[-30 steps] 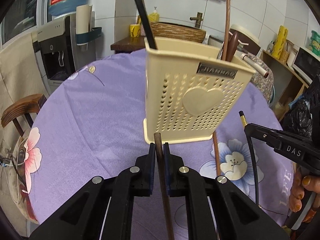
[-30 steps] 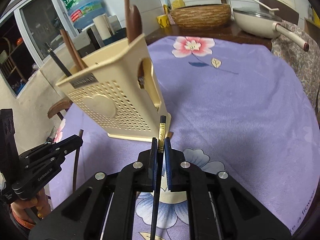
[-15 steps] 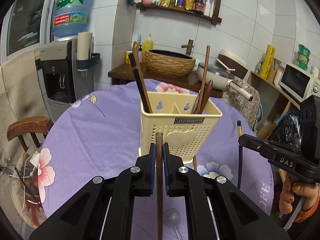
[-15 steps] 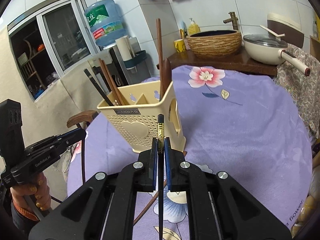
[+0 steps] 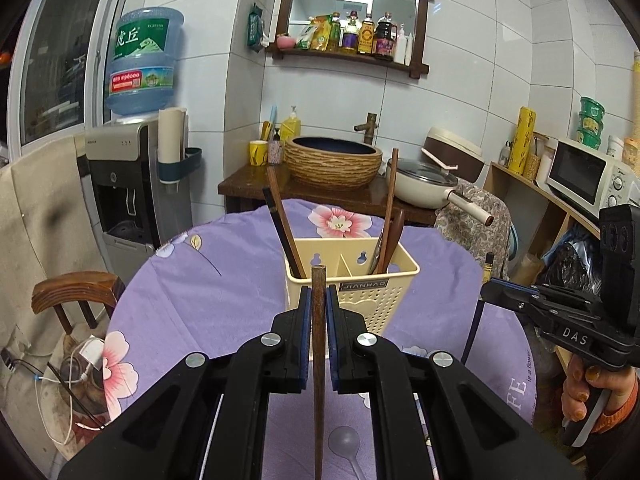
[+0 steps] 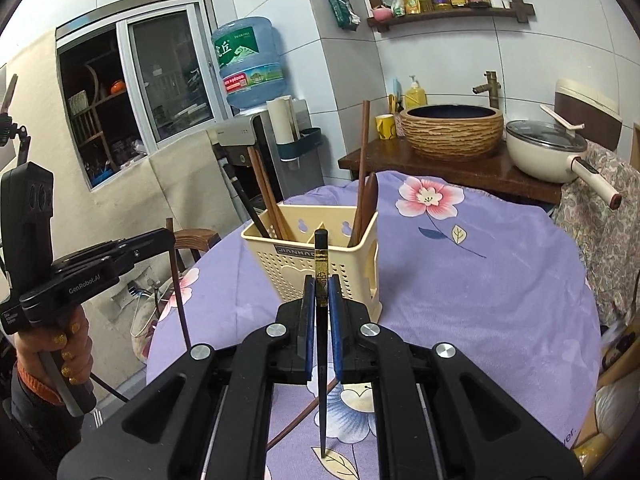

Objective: Organize utensils
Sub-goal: 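Lift both chopsticks and carry them above the cream holder with both tools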

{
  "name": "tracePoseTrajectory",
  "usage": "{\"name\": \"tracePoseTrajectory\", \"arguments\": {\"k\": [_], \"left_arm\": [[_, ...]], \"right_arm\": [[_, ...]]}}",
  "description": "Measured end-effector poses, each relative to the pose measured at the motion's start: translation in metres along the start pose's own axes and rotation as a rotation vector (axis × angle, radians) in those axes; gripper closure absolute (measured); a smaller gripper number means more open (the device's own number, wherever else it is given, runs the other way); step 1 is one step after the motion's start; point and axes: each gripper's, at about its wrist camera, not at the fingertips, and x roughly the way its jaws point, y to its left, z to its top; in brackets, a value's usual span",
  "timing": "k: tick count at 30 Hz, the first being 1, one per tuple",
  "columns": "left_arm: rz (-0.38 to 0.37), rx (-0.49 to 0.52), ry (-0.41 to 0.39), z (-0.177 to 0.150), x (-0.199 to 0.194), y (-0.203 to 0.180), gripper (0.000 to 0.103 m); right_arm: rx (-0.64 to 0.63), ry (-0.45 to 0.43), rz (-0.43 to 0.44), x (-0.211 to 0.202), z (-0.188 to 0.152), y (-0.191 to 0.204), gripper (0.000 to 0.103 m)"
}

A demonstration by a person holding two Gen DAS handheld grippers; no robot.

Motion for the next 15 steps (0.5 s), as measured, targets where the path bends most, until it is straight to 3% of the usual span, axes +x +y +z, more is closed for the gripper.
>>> {"name": "tracePoseTrajectory", "arguments": {"k": [15], "left_arm": [[-0.002, 0.016, -0.033, 0.020, -0.010, -0.002, 0.096]], "right_arm": [[-0.028, -0.012, 0.018, 0.001, 0.020, 0.016, 0.096]]}}
